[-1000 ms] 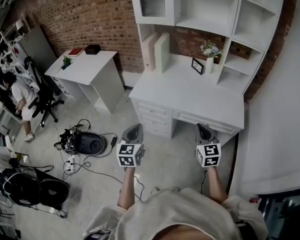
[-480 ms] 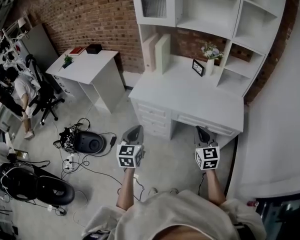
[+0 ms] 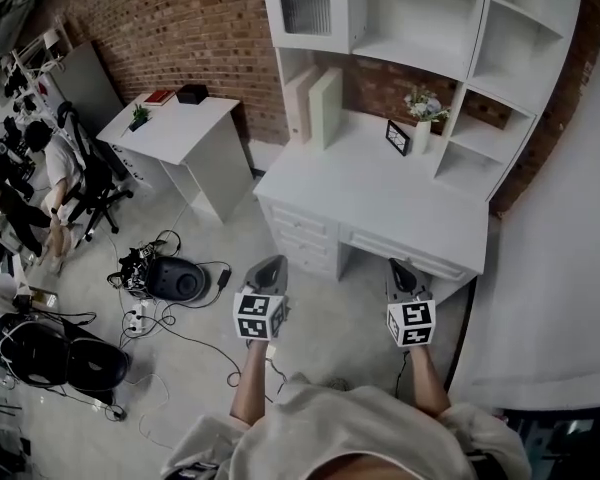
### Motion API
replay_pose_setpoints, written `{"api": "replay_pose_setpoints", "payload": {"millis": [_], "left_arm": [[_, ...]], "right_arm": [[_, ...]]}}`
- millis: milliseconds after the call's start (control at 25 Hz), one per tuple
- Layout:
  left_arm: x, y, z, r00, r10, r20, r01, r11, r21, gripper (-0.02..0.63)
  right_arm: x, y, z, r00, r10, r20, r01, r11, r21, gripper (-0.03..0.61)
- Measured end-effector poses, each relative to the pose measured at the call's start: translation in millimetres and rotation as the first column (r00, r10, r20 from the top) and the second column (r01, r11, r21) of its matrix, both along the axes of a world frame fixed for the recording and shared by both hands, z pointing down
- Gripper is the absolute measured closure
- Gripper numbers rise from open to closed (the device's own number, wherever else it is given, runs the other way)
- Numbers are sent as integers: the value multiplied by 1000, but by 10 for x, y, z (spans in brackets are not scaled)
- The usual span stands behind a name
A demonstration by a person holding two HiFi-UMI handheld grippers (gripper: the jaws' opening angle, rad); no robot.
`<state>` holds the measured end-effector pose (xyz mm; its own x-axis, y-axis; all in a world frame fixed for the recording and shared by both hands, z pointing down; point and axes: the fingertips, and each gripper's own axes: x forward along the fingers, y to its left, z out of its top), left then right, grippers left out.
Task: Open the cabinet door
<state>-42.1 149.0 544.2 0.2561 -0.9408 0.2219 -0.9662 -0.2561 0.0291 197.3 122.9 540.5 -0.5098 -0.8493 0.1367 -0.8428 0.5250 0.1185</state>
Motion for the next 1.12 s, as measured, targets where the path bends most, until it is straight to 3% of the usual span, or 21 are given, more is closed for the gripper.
{"api": "replay_pose_setpoints", "payload": {"millis": [520, 1120], "left_arm": [[48, -543, 272, 1000, 12, -16, -13, 999, -30, 588], [-448, -2155, 89, 996, 81, -27, -80, 996, 33, 588]], "right_arm": [[-100, -451, 202, 999, -37, -8, 37, 999, -29, 565], [-567, -1903, -9, 999, 39, -29, -38, 999, 17, 566]]}}
